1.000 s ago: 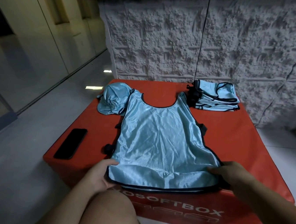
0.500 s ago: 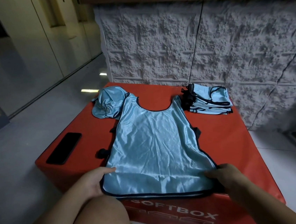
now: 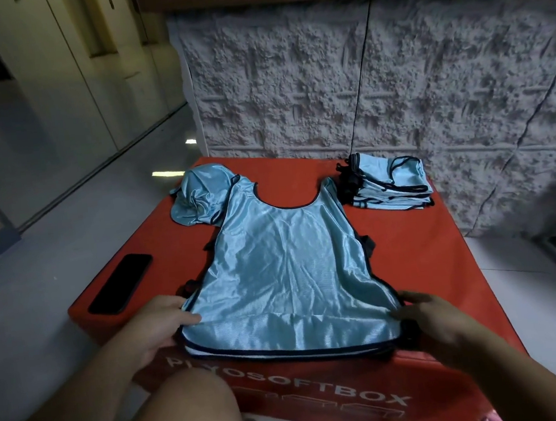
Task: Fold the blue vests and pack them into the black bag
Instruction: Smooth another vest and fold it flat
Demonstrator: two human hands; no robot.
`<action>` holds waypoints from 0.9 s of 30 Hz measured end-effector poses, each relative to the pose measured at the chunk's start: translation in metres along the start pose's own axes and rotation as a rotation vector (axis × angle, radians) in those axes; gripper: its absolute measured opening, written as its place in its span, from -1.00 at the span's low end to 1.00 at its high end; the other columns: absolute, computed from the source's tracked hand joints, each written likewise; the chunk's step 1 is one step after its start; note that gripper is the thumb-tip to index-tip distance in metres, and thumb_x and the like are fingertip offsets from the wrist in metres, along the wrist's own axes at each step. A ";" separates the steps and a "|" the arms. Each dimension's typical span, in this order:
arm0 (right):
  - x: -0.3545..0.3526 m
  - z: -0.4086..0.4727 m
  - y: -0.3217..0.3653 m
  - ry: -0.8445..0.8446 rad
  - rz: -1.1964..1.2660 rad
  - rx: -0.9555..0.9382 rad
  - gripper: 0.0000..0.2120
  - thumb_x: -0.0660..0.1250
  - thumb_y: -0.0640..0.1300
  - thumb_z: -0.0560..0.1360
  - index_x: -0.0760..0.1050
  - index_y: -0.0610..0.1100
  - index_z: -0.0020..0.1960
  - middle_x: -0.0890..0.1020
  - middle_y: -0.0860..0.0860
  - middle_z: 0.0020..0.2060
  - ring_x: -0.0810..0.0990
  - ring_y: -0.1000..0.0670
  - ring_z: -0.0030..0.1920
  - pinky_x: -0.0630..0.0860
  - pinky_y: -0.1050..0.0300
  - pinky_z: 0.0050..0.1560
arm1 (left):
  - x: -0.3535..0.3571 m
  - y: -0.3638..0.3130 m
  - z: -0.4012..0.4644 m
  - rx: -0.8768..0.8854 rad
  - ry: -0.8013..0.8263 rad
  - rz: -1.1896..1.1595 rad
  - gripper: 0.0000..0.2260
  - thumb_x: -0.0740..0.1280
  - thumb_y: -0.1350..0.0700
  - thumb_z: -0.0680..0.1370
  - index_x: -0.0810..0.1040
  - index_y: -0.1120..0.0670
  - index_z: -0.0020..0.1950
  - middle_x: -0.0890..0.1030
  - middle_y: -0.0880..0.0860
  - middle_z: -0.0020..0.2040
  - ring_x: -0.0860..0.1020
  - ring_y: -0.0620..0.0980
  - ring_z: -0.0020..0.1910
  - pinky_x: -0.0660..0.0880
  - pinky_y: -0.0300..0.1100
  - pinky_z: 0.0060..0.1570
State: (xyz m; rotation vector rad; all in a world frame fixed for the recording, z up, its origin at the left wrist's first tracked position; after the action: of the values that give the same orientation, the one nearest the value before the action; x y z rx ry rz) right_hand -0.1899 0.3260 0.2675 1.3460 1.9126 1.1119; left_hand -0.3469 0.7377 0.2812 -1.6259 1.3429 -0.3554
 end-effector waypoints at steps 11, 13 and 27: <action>-0.008 0.001 -0.006 -0.121 -0.021 -0.003 -0.71 0.46 -0.45 0.38 0.58 -0.38 0.10 0.66 -0.43 -0.01 0.65 -0.29 -0.14 0.59 -0.35 0.07 | -0.002 -0.001 -0.013 0.007 -0.052 -0.013 -0.68 0.31 0.29 0.54 0.53 -0.13 0.11 0.72 0.19 -0.04 0.70 0.18 -0.10 0.62 0.09 -0.17; -0.007 -0.005 0.004 -0.183 -0.056 -0.088 -0.65 0.46 -0.44 0.42 0.52 -0.24 0.16 0.66 -0.34 -0.15 0.63 -0.21 -0.28 0.67 -0.21 -0.18 | -0.001 -0.004 -0.016 0.019 -0.040 0.024 -0.73 0.30 0.29 0.53 0.54 -0.10 0.02 0.69 0.26 -0.02 0.64 0.16 -0.18 0.50 -0.05 -0.31; -0.009 -0.050 0.012 -0.017 -0.105 -0.096 -0.86 0.41 -0.34 0.53 0.63 -0.44 0.00 0.65 -0.39 -0.15 0.63 -0.23 -0.21 0.65 -0.11 -0.09 | 0.002 -0.011 -0.055 -0.089 -0.004 -0.058 -0.90 0.36 0.46 0.52 0.64 0.40 0.00 0.61 0.27 0.00 0.61 0.17 -0.06 0.67 0.07 -0.17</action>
State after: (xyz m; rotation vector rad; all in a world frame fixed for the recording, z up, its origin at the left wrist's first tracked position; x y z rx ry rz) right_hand -0.2204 0.3034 0.3034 1.1855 1.8706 1.1226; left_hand -0.3791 0.7090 0.3168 -1.7409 1.3272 -0.3305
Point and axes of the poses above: each hand's wrist, its own z-axis towards the middle knuckle, its own x-axis out of the palm, y = z × x, the point moved 5 cm from there along z, towards the middle knuckle
